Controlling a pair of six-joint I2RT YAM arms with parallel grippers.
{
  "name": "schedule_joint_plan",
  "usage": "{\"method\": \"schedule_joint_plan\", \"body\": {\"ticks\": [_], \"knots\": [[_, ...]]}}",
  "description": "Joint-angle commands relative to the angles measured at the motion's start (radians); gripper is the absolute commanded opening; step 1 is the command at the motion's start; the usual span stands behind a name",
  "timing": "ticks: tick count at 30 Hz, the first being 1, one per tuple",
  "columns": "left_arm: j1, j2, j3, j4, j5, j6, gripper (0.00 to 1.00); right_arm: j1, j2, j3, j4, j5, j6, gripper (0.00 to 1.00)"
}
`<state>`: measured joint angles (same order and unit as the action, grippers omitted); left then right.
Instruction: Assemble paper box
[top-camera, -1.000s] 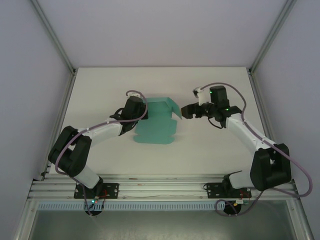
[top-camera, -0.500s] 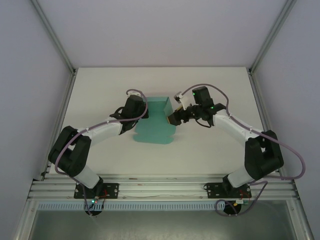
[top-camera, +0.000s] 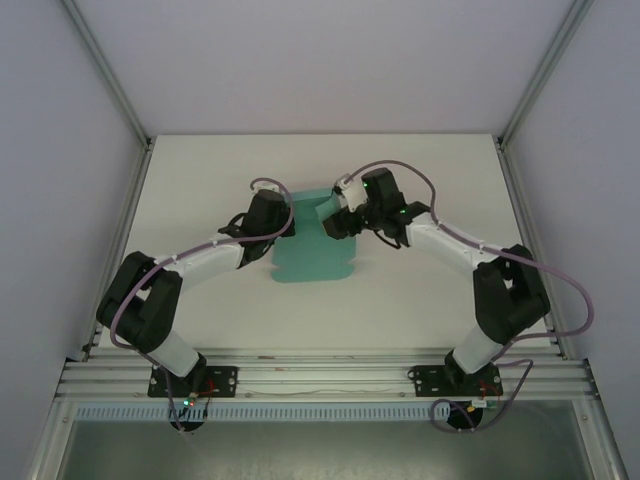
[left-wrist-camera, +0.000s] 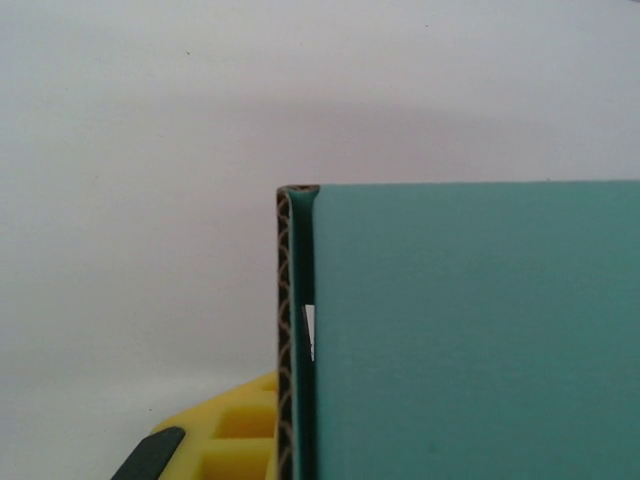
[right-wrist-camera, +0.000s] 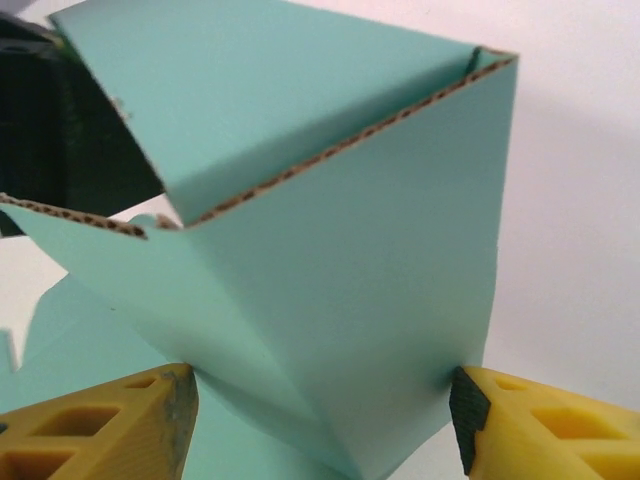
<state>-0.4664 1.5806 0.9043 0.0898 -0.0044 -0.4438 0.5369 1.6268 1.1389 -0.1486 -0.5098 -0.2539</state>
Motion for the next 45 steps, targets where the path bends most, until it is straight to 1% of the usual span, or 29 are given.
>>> {"method": "schedule_joint_plan", "body": {"ticks": [1,4,6,8,9,12,14,16,17,20,23,26,29,34,36,37,39,41,43,45], "knots": [[-0.026,0.004,0.032,0.011,0.104,0.032,0.00,0.023,0.046,0.019,0.144,0.225,0.043,0.65],[-0.034,0.011,0.037,0.009,0.123,0.046,0.00,0.026,0.089,0.035,0.157,0.225,0.050,0.62],[-0.042,0.021,0.045,-0.003,0.126,0.055,0.00,0.031,0.108,0.029,0.186,0.232,0.054,0.54],[-0.041,0.035,0.055,-0.019,0.125,0.057,0.00,0.039,0.119,0.018,0.230,0.276,0.072,0.34],[-0.044,0.043,0.061,-0.027,0.124,0.057,0.00,0.043,0.121,0.009,0.257,0.312,0.087,0.29],[-0.046,0.074,0.093,-0.078,0.088,0.027,0.00,0.060,0.133,-0.003,0.303,0.453,0.136,0.18],[-0.048,0.093,0.117,-0.114,0.062,0.008,0.00,0.072,0.142,-0.006,0.312,0.582,0.170,0.09],[-0.051,0.105,0.143,-0.164,0.013,-0.033,0.00,0.083,0.158,0.005,0.283,0.717,0.198,0.02],[-0.051,0.110,0.153,-0.184,-0.006,-0.053,0.00,0.086,0.164,0.010,0.267,0.759,0.203,0.00],[-0.051,0.125,0.178,-0.248,-0.073,-0.144,0.00,0.092,0.186,0.032,0.205,0.913,0.257,0.00],[-0.051,0.151,0.222,-0.346,-0.151,-0.225,0.00,0.094,0.220,0.069,0.134,1.113,0.339,0.00],[-0.050,0.165,0.238,-0.384,-0.174,-0.274,0.00,0.094,0.271,0.114,0.055,1.292,0.429,0.00],[-0.051,0.164,0.227,-0.370,-0.164,-0.296,0.00,0.094,0.307,0.159,-0.014,1.362,0.495,0.00],[-0.051,0.179,0.257,-0.395,-0.167,-0.297,0.00,0.093,0.356,0.219,-0.028,1.456,0.498,0.00],[-0.051,0.185,0.265,-0.388,-0.154,-0.289,0.00,0.093,0.373,0.244,-0.036,1.430,0.486,0.00],[-0.051,0.189,0.270,-0.384,-0.147,-0.282,0.00,0.091,0.371,0.239,-0.011,1.382,0.471,0.00],[-0.051,0.196,0.279,-0.377,-0.121,-0.254,0.00,0.091,0.348,0.216,0.043,1.276,0.426,0.00],[-0.051,0.199,0.286,-0.369,-0.098,-0.232,0.00,0.091,0.298,0.157,0.132,1.115,0.367,0.01],[-0.051,0.189,0.273,-0.340,-0.071,-0.212,0.00,0.089,0.225,0.069,0.240,0.976,0.330,0.11],[-0.051,0.183,0.271,-0.339,-0.063,-0.206,0.00,0.083,0.150,-0.005,0.309,0.808,0.285,0.35]]}}
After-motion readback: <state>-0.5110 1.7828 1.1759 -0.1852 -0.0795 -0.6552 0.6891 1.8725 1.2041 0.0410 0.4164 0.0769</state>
